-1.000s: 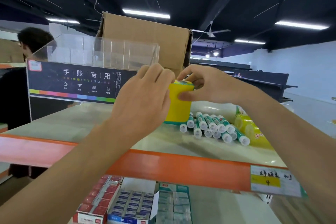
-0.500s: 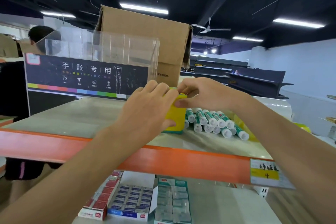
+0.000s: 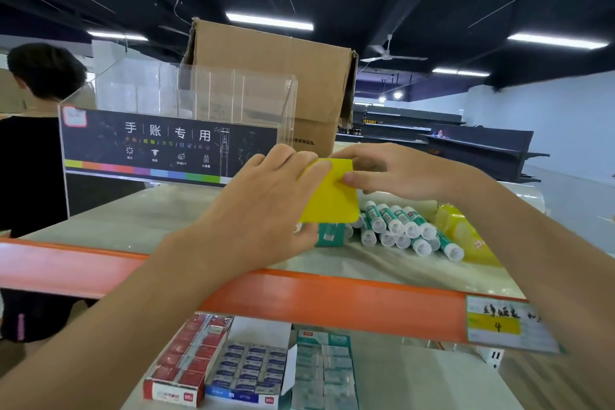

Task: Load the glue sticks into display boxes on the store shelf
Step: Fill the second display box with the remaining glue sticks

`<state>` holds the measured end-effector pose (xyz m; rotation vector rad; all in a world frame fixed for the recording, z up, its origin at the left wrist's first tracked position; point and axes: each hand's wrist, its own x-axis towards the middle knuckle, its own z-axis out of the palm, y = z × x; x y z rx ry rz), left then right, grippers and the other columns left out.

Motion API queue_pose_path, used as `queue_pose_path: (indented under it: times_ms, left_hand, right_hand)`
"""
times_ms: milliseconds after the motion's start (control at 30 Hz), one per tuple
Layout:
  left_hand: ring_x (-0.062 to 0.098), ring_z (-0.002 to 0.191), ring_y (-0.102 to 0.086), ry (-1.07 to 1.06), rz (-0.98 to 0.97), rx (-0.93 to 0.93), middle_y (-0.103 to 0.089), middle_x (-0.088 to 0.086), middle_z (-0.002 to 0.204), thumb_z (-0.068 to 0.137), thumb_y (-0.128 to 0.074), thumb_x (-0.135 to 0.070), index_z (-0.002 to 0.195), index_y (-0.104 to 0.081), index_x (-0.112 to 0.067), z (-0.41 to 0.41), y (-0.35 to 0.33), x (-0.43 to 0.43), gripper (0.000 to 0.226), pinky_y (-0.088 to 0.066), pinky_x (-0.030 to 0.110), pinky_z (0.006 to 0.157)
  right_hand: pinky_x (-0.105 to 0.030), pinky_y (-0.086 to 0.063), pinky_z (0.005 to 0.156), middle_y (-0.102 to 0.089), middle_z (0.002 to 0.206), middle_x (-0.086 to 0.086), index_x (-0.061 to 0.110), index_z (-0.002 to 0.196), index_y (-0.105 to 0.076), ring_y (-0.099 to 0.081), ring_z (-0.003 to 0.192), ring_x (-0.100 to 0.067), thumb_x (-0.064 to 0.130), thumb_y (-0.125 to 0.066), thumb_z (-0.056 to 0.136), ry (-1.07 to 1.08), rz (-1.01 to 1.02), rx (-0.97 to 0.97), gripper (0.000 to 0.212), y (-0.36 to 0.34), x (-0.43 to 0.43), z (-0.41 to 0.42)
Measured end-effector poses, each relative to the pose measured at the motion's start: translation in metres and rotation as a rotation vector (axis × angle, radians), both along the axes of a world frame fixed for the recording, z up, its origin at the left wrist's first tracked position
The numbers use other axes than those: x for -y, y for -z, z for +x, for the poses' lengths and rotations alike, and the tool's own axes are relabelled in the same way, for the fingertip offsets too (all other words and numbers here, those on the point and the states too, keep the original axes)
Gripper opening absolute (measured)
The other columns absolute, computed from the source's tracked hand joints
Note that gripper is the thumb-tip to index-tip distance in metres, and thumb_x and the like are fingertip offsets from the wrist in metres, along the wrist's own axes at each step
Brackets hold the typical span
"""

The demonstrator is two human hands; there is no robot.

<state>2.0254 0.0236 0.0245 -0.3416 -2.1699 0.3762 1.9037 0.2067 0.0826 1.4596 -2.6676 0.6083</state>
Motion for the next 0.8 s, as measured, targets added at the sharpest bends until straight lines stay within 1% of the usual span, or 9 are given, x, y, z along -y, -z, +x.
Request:
queue_pose_path:
  times_ms: [67,133,233,300,433,533,600,667,800]
  left_hand:
    - [0.028,0.093,-0.053,0.094,0.053,-0.026,-0.061,0.006,0.106,0.077,-0.044,-0.034,0.109,-0.061,-0.009,0.001,-0.006,0.0,0.043,-0.048,0.043,0.073]
    - [0.027,0.085,-0.054,0.17,0.092,-0.065,-0.062,0.005,0.095,0.082,-0.044,-0.031,0.097,-0.065,-0.009,0.001,-0.011,-0.001,0.034,-0.048,0.041,0.072]
    - [0.023,0.079,-0.052,0.192,0.111,-0.148,-0.059,0.004,0.086,0.085,-0.045,-0.029,0.092,-0.068,-0.011,-0.001,-0.017,-0.003,0.03,-0.047,0.035,0.066]
    - [0.022,0.077,-0.049,0.184,0.132,-0.21,-0.056,0.004,0.082,0.087,-0.046,-0.029,0.089,-0.069,-0.012,-0.003,-0.02,-0.002,0.029,-0.046,0.034,0.063]
    - [0.024,0.074,-0.051,0.155,0.15,-0.285,-0.057,0.002,0.079,0.088,-0.045,-0.03,0.088,-0.066,-0.014,-0.008,-0.029,0.001,0.026,-0.047,0.037,0.061]
    - [0.025,0.072,-0.052,0.142,0.186,-0.328,-0.061,0.002,0.077,0.087,-0.05,-0.026,0.086,-0.061,-0.013,-0.011,-0.031,0.0,0.017,-0.043,0.035,0.06]
    - [0.025,0.073,-0.052,0.132,0.201,-0.349,-0.062,0.002,0.078,0.086,-0.052,-0.023,0.086,-0.058,-0.012,-0.012,-0.029,0.0,0.012,-0.04,0.034,0.062]
    - [0.025,0.074,-0.051,0.131,0.214,-0.375,-0.062,0.003,0.078,0.086,-0.05,-0.02,0.088,-0.057,-0.011,-0.013,-0.026,0.0,0.011,-0.037,0.031,0.063]
    - [0.024,0.077,-0.051,0.175,0.245,-0.437,-0.062,0.005,0.08,0.086,-0.05,-0.014,0.089,-0.059,-0.008,-0.016,-0.024,0.001,0.011,-0.037,0.028,0.064]
  right_hand:
    - [-0.027,-0.044,0.101,-0.057,0.132,0.008,0.033,0.136,-0.045,-0.056,0.118,-0.004,0.027,-0.057,0.094,-0.043,-0.038,0.077,0.044,-0.002,-0.008,0.0]
    - [-0.023,-0.044,0.1,-0.053,0.137,0.006,0.03,0.138,-0.043,-0.054,0.12,-0.004,0.013,-0.056,0.094,-0.079,-0.066,0.106,0.049,-0.004,-0.014,0.001]
    - [-0.015,-0.047,0.093,-0.055,0.133,0.004,0.021,0.14,-0.045,-0.057,0.116,-0.003,-0.003,-0.052,0.093,-0.122,-0.154,0.152,0.054,-0.007,-0.016,0.003]
    - [-0.01,-0.046,0.087,-0.059,0.127,0.007,0.019,0.137,-0.048,-0.059,0.11,-0.002,-0.006,-0.052,0.091,-0.106,-0.182,0.101,0.053,-0.006,-0.016,0.004]
    - [0.001,-0.04,0.073,-0.065,0.111,0.009,0.02,0.124,-0.06,-0.063,0.094,-0.005,0.009,-0.056,0.091,0.042,-0.089,-0.177,0.035,0.004,-0.01,0.001]
    - [0.001,-0.037,0.065,-0.059,0.09,0.024,0.018,0.108,-0.072,-0.055,0.079,0.001,0.024,-0.058,0.09,0.12,0.09,-0.407,0.023,0.011,-0.004,-0.001]
    - [-0.005,-0.038,0.066,-0.062,0.095,0.02,0.021,0.105,-0.073,-0.057,0.088,-0.002,0.034,-0.057,0.09,0.185,0.159,-0.405,0.025,0.012,0.001,-0.003]
    - [-0.017,-0.046,0.076,-0.067,0.108,0.01,0.021,0.111,-0.071,-0.06,0.097,-0.011,0.04,-0.056,0.092,0.257,0.228,-0.297,0.031,0.013,0.006,-0.008]
    - [-0.032,-0.051,0.088,-0.068,0.116,0.003,0.019,0.118,-0.067,-0.062,0.099,-0.016,0.058,-0.054,0.086,0.33,0.413,-0.247,0.052,0.016,0.015,-0.018]
